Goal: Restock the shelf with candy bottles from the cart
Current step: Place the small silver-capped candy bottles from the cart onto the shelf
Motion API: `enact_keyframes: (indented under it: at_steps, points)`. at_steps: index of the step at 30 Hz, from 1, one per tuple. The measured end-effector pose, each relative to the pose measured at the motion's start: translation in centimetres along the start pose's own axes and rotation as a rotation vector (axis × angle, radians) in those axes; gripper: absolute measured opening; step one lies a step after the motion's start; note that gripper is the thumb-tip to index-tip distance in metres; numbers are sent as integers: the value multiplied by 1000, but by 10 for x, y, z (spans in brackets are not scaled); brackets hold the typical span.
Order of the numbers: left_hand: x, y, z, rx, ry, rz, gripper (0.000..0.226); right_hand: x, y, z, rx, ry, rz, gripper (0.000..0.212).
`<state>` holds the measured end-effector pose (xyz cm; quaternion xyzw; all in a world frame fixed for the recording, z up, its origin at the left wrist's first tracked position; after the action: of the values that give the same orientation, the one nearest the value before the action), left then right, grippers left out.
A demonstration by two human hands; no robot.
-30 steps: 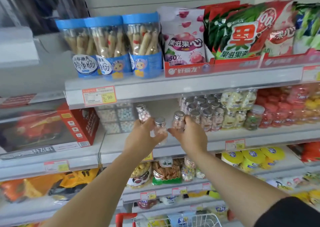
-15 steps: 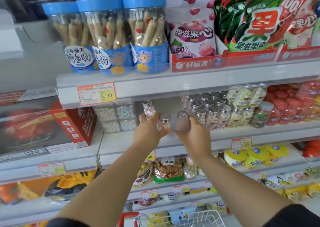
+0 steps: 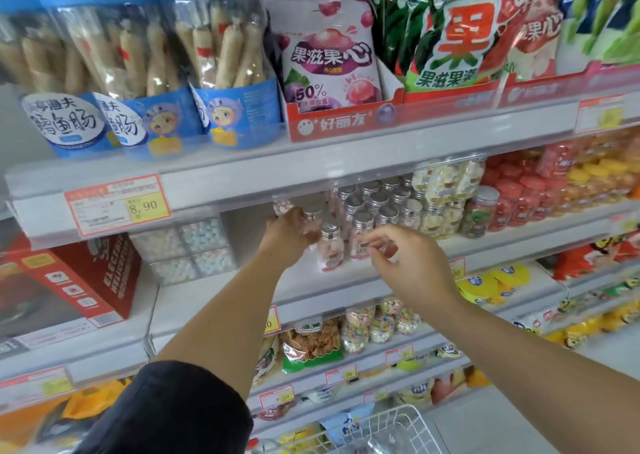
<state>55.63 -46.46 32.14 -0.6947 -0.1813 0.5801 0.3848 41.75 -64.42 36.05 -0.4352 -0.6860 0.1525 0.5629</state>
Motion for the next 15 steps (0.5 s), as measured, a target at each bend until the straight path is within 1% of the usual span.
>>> enact_keyframes:
  at_steps: [1,4,6,7,9,11,13,15]
  points:
    - [2,2,-3,11,-2,7,37,4,-3,-2,-16,-43,8,15]
    - [6,3,-10,58,39,104,52,20,-11,-14,-67,-200,60,17]
    - [-3,-1,-1,122,66,183,33,29,-7,-26,9,-216,191,26]
    - [-6,-5,1,138,75,214,31,33,-1,-31,70,-212,264,33]
    - [-5,-8,2,178,107,227,38,41,12,-36,167,-221,348,45]
    - [-7,-14,7,210,146,197,39,49,25,-36,220,-256,403,48]
    - [-5,-19,11,246,150,178,35,53,35,-36,230,-290,453,47]
    - [-2,-24,17,289,148,158,35,58,38,-40,204,-287,470,47]
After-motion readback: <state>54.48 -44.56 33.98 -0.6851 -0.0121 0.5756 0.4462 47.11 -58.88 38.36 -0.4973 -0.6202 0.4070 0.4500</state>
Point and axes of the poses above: each hand's wrist, its own z-axis away from the middle knuckle, its own y-axis out of the palm, x = y × z, the point moved 6 cm from there along -z, towards the middle knuckle, and after that the axes turned 10 degrees about y, right-handed, at the moved point
